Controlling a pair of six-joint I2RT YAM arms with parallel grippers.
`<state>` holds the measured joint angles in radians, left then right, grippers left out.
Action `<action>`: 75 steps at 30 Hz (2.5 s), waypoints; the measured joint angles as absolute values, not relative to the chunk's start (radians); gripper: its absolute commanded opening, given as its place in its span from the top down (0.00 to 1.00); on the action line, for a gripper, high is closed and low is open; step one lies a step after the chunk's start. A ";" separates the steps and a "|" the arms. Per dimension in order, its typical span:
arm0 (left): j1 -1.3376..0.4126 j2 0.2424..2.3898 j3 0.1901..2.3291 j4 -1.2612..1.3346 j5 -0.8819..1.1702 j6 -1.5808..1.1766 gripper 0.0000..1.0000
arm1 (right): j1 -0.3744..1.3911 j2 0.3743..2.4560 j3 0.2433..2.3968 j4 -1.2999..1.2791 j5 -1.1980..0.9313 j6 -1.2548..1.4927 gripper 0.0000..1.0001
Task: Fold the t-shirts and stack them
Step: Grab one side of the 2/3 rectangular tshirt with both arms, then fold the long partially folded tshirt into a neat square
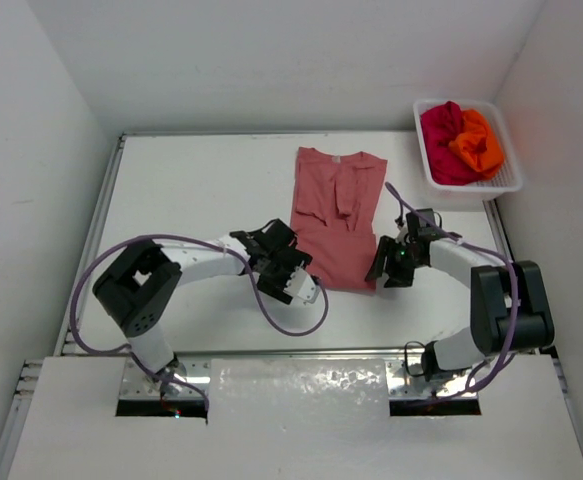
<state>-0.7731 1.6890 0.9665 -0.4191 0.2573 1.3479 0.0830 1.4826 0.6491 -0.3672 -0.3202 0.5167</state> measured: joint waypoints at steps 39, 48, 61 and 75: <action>-0.891 1.458 1.084 -0.855 0.427 0.845 1.00 | 0.155 1.016 0.633 -0.839 -0.474 0.502 1.00; -0.808 1.426 1.338 -1.105 0.556 0.731 1.00 | 0.155 1.070 0.946 -1.026 -0.495 0.528 1.00; -0.383 1.854 1.660 -1.119 0.498 0.701 1.00 | 0.126 1.680 1.286 -0.758 -0.419 0.529 1.00; -0.376 1.910 1.647 -1.005 0.490 0.759 1.00 | 0.278 1.791 1.231 -0.460 -0.418 0.400 0.54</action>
